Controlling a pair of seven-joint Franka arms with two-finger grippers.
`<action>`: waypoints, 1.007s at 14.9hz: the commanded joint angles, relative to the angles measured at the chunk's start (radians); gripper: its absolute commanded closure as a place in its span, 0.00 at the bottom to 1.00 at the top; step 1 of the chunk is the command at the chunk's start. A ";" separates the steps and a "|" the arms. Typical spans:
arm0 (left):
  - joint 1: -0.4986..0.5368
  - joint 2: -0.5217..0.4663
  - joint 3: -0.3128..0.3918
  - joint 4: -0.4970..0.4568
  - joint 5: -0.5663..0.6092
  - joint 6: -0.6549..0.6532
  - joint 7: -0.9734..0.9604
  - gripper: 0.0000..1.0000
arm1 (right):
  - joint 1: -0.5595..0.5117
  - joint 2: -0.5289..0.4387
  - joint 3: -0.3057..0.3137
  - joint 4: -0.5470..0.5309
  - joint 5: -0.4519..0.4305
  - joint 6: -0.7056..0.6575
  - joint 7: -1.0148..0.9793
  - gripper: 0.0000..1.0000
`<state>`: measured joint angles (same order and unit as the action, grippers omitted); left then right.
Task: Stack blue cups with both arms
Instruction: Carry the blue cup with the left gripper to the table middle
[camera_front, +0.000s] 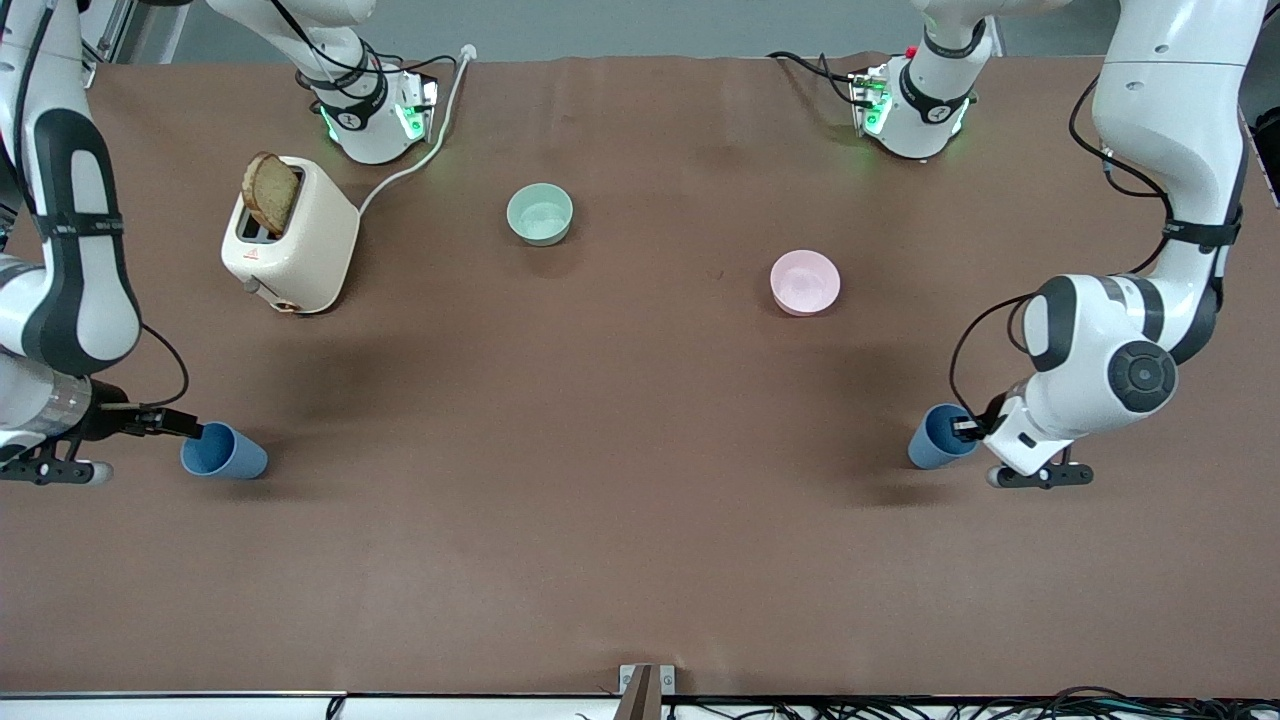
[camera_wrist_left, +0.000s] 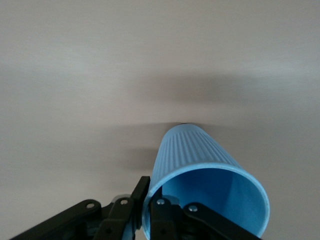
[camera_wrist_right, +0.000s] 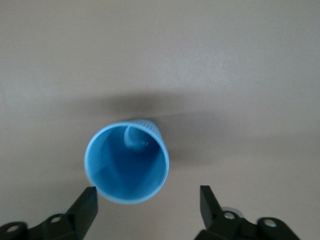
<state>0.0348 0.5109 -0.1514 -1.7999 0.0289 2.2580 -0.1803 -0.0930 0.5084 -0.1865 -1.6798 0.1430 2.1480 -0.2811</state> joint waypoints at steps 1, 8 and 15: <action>-0.003 -0.064 -0.139 0.008 -0.003 -0.102 -0.202 1.00 | 0.002 0.053 -0.008 0.012 0.078 0.042 -0.088 0.17; -0.257 0.010 -0.304 0.102 0.066 -0.104 -0.785 1.00 | 0.006 0.102 -0.037 0.008 0.196 0.072 -0.216 0.93; -0.421 0.201 -0.304 0.225 0.269 -0.084 -1.102 0.98 | 0.024 -0.005 -0.053 0.009 0.181 -0.048 -0.188 0.99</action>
<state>-0.3924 0.6699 -0.4584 -1.6322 0.2729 2.1791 -1.2677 -0.0889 0.5857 -0.2222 -1.6490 0.3126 2.1549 -0.4739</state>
